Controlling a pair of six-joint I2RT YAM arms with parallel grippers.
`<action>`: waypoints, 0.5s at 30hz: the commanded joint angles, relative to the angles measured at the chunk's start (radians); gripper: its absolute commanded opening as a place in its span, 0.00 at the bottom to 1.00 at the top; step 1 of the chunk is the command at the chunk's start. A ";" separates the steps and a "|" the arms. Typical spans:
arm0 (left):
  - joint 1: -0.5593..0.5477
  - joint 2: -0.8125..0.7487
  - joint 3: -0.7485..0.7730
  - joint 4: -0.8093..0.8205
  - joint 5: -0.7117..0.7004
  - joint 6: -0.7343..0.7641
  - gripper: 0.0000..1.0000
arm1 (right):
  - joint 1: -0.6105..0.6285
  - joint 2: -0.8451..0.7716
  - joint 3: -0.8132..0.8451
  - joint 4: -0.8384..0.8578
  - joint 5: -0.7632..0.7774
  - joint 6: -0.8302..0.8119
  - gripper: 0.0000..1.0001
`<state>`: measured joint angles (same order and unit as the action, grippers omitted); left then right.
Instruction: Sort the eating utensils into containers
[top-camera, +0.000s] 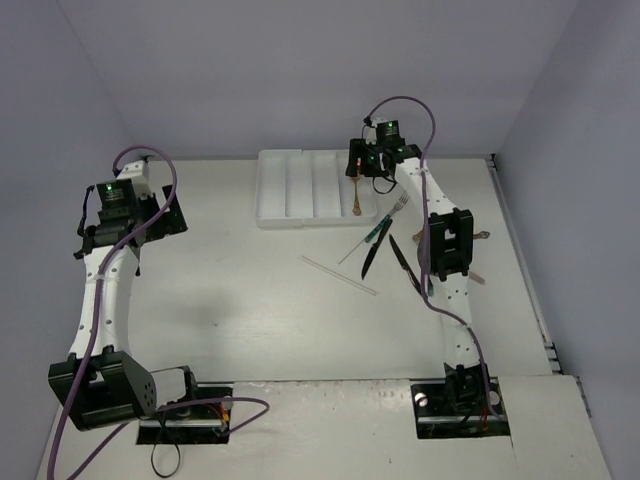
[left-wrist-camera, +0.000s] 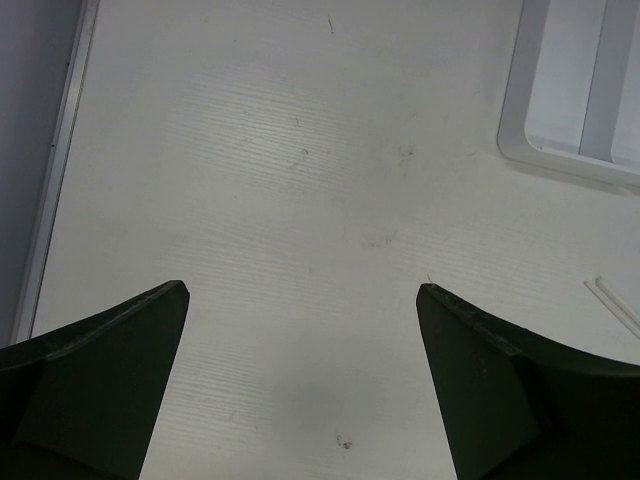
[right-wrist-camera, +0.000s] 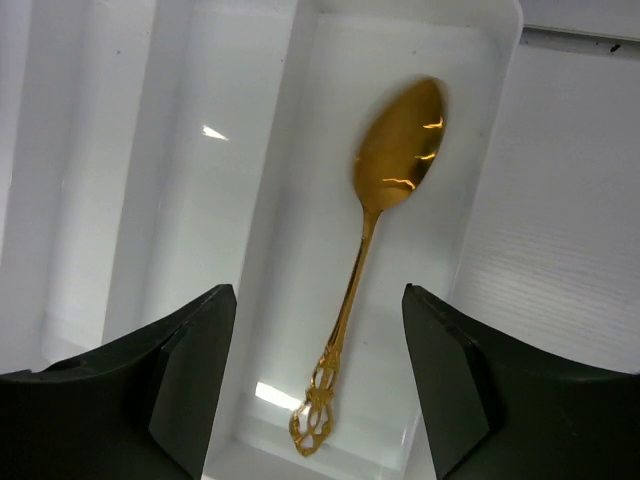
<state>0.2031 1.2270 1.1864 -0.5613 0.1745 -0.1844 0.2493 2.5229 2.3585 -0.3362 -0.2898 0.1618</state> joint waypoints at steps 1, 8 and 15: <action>0.004 -0.018 0.016 0.063 0.005 -0.001 0.97 | -0.002 -0.088 0.003 0.072 -0.028 0.016 0.74; 0.005 -0.030 0.009 0.064 0.023 0.018 0.97 | 0.065 -0.375 -0.290 0.066 -0.094 -0.140 0.48; 0.002 -0.015 0.016 0.063 0.098 0.032 0.97 | 0.307 -0.589 -0.657 0.006 -0.005 -0.383 0.30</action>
<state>0.2031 1.2266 1.1812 -0.5583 0.2066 -0.1769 0.3939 2.0803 1.8422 -0.3118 -0.3201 -0.0442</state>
